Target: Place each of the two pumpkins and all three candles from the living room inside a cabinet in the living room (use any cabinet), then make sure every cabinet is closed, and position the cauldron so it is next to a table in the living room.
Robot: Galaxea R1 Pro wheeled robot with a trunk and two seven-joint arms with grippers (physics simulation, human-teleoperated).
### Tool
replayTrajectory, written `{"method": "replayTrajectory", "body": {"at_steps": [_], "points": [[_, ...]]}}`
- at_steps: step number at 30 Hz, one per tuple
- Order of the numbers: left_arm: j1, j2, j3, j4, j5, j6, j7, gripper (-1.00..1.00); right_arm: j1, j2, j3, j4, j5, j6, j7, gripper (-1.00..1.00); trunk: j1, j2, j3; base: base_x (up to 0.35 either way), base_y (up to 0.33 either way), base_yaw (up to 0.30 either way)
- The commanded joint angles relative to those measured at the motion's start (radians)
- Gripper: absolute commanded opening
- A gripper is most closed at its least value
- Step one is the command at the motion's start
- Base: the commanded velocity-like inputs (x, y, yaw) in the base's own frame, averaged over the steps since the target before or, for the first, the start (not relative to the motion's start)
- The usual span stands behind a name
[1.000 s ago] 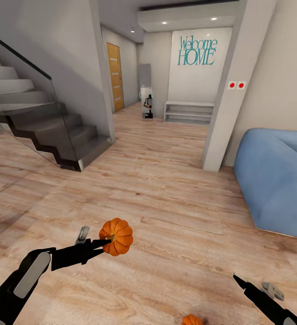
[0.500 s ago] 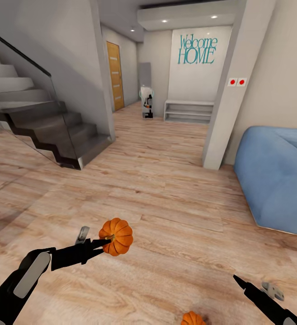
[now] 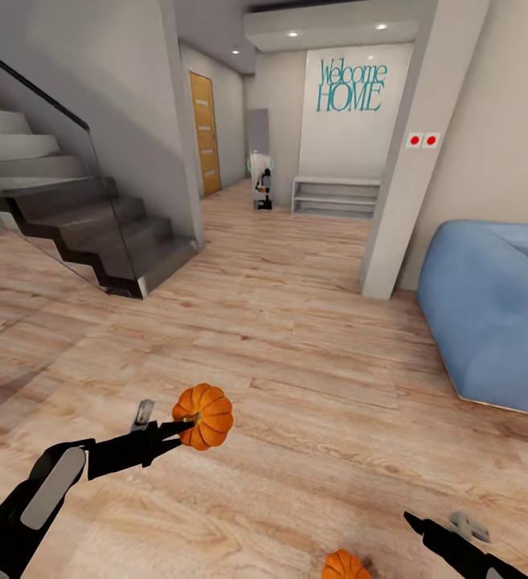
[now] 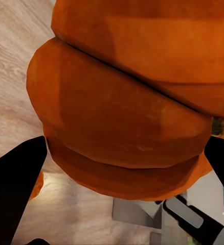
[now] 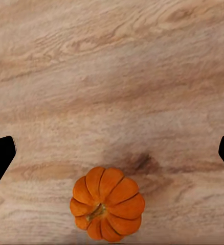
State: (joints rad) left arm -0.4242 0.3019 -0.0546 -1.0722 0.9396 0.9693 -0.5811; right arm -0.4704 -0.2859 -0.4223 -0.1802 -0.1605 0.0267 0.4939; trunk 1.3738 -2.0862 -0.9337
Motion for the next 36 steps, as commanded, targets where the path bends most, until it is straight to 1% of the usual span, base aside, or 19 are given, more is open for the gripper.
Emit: {"method": "replayTrajectory", "body": {"at_steps": [1,6,9,11,13,15,29,36], "points": [[-0.001,0.0,-0.001,0.0,0.002,0.003,-0.003,-1.0,-0.001,0.002,0.001,0.001,-0.006,0.005,0.006,1.0,0.004,-0.008,-0.004,0.0,0.0,0.0],[-0.001,0.001,-0.001,-0.001,0.003,0.003,-0.005,-1.0,-0.001,0.007,0.003,0.0,0.011,0.039,0.01,1.0,0.023,-0.043,-0.02,0.0,0.0,0.0],[-0.001,0.0,-0.001,-0.006,0.004,0.003,-0.005,-1.0,-0.001,0.008,0.003,-0.001,0.037,0.049,0.023,1.0,0.034,-0.064,-0.029,0.0,0.0,0.0],[-0.001,0.0,-0.001,-0.012,0.004,0.003,-0.005,-1.0,-0.001,0.008,0.003,-0.001,0.049,0.05,0.036,1.0,0.042,-0.078,-0.035,0.0,0.0,0.0],[-0.001,0.0,-0.001,-0.02,0.004,0.004,-0.005,-1.0,-0.001,0.008,0.003,-0.001,0.065,0.052,0.069,1.0,0.05,-0.092,-0.042,0.0,0.0,0.0],[-0.001,0.0,-0.001,-0.023,0.004,0.004,-0.005,-1.0,-0.001,0.008,0.003,-0.001,0.071,0.053,0.09,1.0,0.057,-0.106,-0.048,0.0,0.0,0.0],[-0.001,0.0,-0.002,-0.023,0.004,0.004,-0.005,-1.0,-0.001,0.008,0.003,-0.001,0.076,0.052,0.111,1.0,0.111,-0.204,-0.092,0.0,0.0,0.0],[-0.001,0.0,-0.002,-0.023,0.004,0.004,-0.005,-1.0,-0.001,0.008,0.005,-0.001,0.078,0.05,0.188,1.0,0.138,-0.253,-0.114,0.0,0.0,0.0]]}}
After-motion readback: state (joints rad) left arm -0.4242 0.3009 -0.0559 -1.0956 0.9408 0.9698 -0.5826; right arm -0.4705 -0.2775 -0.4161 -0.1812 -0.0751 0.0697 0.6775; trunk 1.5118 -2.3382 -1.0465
